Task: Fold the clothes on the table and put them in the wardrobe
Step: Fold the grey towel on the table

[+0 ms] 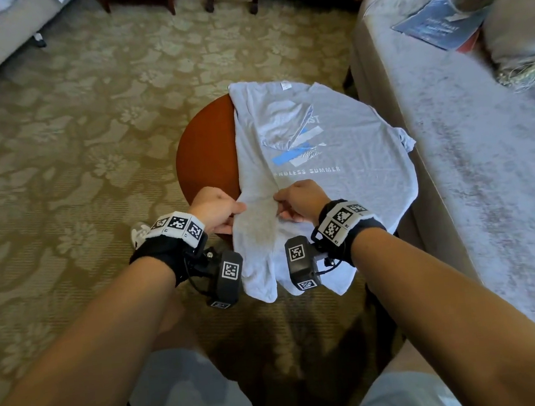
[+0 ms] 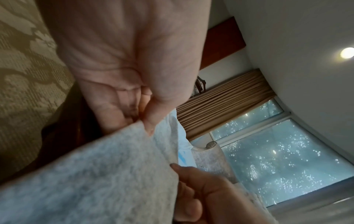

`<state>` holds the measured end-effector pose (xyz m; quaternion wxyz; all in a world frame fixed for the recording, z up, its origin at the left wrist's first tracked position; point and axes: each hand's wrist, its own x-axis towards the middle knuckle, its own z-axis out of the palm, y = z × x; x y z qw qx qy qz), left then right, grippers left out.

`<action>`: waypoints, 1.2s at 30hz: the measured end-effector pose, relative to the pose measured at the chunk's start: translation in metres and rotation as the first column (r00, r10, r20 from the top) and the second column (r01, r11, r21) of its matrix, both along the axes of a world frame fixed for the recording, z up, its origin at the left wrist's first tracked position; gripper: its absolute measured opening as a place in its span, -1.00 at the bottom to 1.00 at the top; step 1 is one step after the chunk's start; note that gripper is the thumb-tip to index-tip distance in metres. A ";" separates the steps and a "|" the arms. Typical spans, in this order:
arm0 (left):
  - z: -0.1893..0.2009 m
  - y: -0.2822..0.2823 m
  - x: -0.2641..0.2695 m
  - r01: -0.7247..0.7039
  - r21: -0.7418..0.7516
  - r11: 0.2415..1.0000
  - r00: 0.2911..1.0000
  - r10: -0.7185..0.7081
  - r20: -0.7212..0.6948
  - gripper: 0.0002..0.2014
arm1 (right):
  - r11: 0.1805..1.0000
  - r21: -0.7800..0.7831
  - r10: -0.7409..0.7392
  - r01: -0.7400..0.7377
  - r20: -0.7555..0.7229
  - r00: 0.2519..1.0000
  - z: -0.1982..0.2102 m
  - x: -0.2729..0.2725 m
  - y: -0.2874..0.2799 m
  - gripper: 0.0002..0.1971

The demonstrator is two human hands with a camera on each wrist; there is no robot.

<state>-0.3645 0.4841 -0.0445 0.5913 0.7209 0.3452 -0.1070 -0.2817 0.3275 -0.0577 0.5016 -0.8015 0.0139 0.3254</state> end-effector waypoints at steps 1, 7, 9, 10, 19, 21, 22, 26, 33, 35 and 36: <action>0.001 0.001 -0.001 -0.002 0.014 1.000 1.000 0.002 -0.002 -0.92 | 1.000 0.001 0.024 -0.024 0.003 1.000 0.000 0.000 0.001 -0.74; 0.010 0.010 0.004 0.193 -0.021 0.981 0.941 -0.192 -0.279 -0.89 | 0.990 -0.087 0.111 -0.112 -0.007 0.994 0.002 0.005 0.003 -0.79; 0.011 0.017 0.010 0.236 0.052 0.970 0.932 -0.211 -0.296 -0.80 | 0.998 -0.040 0.052 -0.055 -0.062 0.997 0.003 0.009 0.002 -0.84; 0.011 0.020 0.014 0.229 0.141 0.963 0.950 -0.189 -0.247 -0.77 | 1.000 -0.006 0.004 -0.005 -0.076 0.997 0.004 0.013 0.001 -0.86; 0.010 0.017 0.082 0.067 0.702 0.709 0.979 -0.181 0.090 -0.83 | 0.925 0.127 -0.343 0.357 -0.122 0.931 0.007 0.076 0.010 -0.84; 0.000 0.019 0.098 0.197 0.748 0.634 0.960 -0.281 -0.014 -0.53 | 0.931 0.097 -0.345 0.353 -0.092 0.934 0.001 0.095 0.011 -0.87; -0.006 0.020 0.105 0.274 0.728 0.628 0.939 -0.339 -0.061 -0.40 | 0.929 0.106 -0.348 0.353 -0.062 0.935 -0.002 0.105 0.010 -0.87; -0.026 0.032 0.125 0.539 0.624 0.566 0.834 -0.461 -0.301 -0.20 | 0.920 0.088 -0.387 0.381 0.054 0.921 -0.008 0.133 0.014 -0.66; -0.016 0.042 0.139 0.471 0.523 0.710 0.880 -0.417 -0.227 -0.23 | 0.931 -0.220 -0.242 0.292 0.229 0.943 0.002 0.164 0.034 -0.54; -0.024 0.034 0.138 0.532 0.568 0.628 0.845 -0.437 -0.308 -0.29 | 0.924 -0.286 -0.187 0.254 0.242 0.952 -0.001 0.169 0.040 -0.63; -0.027 0.033 0.139 0.556 0.584 0.592 0.829 -0.443 -0.340 -0.33 | 0.915 -0.328 -0.154 0.234 0.254 0.955 -0.002 0.172 0.043 -0.69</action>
